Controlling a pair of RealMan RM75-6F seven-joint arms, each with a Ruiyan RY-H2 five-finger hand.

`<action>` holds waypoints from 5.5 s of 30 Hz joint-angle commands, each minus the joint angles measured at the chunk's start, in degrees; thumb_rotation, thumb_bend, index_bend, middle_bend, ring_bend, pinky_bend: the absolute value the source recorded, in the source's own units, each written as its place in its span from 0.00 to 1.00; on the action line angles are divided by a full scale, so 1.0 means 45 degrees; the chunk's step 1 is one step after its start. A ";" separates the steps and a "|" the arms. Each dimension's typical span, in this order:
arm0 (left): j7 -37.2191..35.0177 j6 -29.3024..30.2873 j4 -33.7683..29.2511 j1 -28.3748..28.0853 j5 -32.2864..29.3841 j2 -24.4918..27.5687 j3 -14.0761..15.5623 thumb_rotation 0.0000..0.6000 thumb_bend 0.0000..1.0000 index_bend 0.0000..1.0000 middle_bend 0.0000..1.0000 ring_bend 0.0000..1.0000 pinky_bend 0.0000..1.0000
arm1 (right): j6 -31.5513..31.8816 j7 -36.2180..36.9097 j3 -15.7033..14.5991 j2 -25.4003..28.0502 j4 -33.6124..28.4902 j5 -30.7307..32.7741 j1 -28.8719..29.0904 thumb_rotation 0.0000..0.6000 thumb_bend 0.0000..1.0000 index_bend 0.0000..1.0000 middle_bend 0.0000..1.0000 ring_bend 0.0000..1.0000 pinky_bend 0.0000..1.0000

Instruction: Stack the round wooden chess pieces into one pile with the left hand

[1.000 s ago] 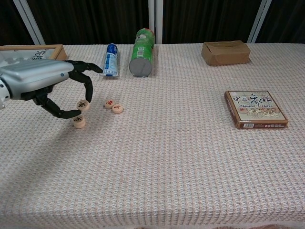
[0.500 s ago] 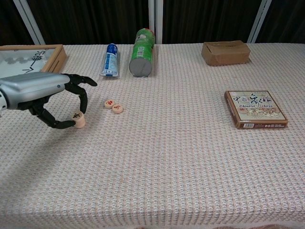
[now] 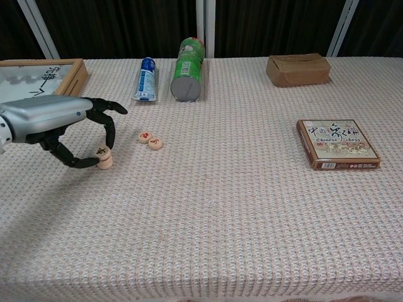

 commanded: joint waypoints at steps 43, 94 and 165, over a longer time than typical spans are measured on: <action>0.2819 -0.0787 -0.2356 -0.1391 -0.1763 -0.0210 -0.0920 1.00 0.31 0.31 0.03 0.00 0.00 | 0.0060 0.0528 -0.0086 -0.0097 0.0357 -0.0020 -0.0142 1.00 0.20 0.00 0.00 0.00 0.00; 0.3318 -0.1840 0.1884 -0.3516 -0.3047 -0.2027 -0.0521 1.00 0.31 0.43 0.05 0.00 0.00 | 0.0005 0.0923 -0.0137 -0.0136 0.0680 -0.0041 -0.0304 1.00 0.23 0.00 0.00 0.00 0.00; 0.5032 0.0158 -0.3686 -0.2597 -0.5552 0.1361 0.0747 1.00 0.31 0.50 0.10 0.00 0.00 | -0.0142 -0.0416 -0.0260 -0.0045 -0.0448 -0.0105 0.0029 1.00 0.23 0.00 0.00 0.00 0.00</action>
